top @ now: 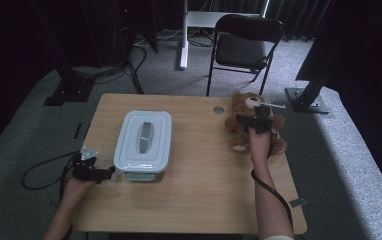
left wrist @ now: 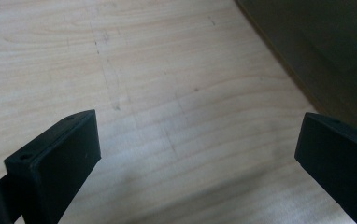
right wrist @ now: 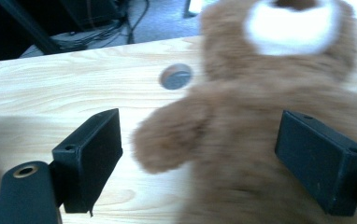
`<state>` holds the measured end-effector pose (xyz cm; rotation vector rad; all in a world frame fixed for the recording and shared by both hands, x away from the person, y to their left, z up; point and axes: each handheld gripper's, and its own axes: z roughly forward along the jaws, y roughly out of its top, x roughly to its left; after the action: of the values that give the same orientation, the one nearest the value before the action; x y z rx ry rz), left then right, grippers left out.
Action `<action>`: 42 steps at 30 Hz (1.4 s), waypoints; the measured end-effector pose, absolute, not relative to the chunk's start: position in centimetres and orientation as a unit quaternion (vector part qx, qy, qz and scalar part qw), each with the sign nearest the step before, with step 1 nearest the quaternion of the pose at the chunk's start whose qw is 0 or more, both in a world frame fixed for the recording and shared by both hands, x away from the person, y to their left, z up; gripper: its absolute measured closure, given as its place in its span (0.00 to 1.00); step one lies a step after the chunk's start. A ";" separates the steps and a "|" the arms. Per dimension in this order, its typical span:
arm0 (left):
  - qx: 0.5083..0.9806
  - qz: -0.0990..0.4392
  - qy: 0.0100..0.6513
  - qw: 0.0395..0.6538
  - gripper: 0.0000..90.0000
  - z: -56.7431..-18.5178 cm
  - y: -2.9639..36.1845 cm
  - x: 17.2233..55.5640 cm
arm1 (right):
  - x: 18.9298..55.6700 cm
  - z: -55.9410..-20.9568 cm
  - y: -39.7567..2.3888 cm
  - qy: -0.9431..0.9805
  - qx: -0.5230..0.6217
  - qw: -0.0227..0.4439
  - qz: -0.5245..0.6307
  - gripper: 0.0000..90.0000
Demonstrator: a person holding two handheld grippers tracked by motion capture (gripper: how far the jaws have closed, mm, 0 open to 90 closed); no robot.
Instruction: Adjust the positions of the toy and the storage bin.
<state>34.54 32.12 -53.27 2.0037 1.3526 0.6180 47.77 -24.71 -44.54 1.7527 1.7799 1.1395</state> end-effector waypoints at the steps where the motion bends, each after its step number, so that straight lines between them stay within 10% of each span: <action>1: 0.760 0.235 0.515 0.319 0.01 -53.2 32.2 34.7 | 47.8 -44.5 -24.2 0.641 0.620 0.194 0.408 0.16; 42: 0.769 0.220 0.494 0.341 0.01 -52.9 29.5 37.7 | 47.0 -51.4 -7.8 0.776 0.473 0.105 0.404 0.14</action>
<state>37.74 29.52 -52.95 2.0012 1.2851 0.5712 47.01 -7.81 -51.39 1.3941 2.2869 1.1922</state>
